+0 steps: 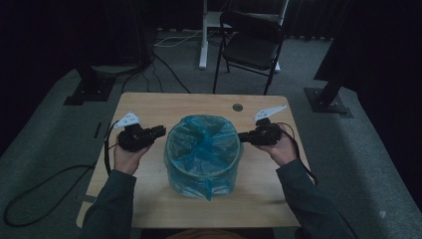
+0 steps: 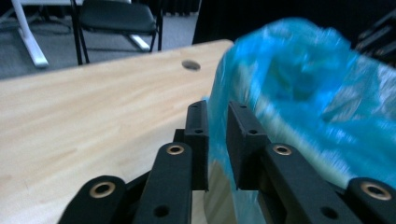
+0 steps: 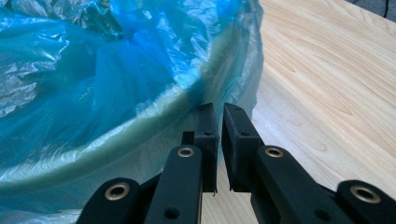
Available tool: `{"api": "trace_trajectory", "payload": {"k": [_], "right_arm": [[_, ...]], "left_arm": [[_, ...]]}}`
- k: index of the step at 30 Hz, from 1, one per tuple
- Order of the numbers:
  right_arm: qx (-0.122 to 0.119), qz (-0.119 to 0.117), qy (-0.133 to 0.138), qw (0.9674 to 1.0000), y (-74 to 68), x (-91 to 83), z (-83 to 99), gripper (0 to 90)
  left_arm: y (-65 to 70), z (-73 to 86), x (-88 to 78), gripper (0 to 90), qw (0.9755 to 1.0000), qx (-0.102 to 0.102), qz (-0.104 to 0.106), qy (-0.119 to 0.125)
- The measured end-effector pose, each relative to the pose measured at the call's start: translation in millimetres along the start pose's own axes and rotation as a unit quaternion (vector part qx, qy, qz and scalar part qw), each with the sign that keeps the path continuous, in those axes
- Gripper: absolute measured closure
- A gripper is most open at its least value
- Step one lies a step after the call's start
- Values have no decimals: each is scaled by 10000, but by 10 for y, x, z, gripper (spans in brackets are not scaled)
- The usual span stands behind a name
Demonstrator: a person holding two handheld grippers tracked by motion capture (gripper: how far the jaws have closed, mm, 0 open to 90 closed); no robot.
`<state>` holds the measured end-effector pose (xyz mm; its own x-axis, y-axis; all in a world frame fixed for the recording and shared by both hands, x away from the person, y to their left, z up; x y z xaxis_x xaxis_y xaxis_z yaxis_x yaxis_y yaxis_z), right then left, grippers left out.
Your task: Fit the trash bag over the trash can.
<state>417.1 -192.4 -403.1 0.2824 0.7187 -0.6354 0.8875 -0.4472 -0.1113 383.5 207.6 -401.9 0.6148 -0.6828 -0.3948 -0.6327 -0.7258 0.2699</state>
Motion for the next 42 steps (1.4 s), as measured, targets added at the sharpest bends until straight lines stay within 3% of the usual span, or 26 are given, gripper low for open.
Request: {"api": "trace_trajectory", "payload": {"k": [6,11,16,22,29,33,36,42], "right_arm": [[35,67,54,10000,13,-17,-5,809],[36,115,87,9999,12,-26,-18,773],[132,187,186,9996,35,-55,-23,756],[174,264,362,9988,48,-108,-62,721],[248,442,714,9962,64,-143,-186,676],[221,324,891,9952,46,-119,-263,642],[234,264,876,9955,50,-68,-293,634],[270,35,795,9965,70,15,-311,754]], "left_arm": [[102,-180,2,726,9997,184,91,141],[209,-262,76,672,9990,405,164,75],[317,-334,281,624,9975,646,176,-216],[336,-362,475,617,9956,792,-32,-494],[267,-388,593,713,9964,649,-130,-525],[247,-403,611,792,9971,567,-50,-503],[250,-415,623,805,9972,562,-55,-483],[205,-448,629,823,9987,386,-113,-326]]}}
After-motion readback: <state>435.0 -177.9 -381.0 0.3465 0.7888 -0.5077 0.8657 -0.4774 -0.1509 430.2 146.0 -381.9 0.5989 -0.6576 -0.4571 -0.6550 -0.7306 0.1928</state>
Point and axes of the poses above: each handheld gripper's, and its own axes: x roughly forward along the jaws, z roughly out of its underside, y roughly to its right, the point moved 2 cm from there along x, roughly forward along the jaws, and after that the axes turned 5 degrees about -x, right-handed, at the moved point
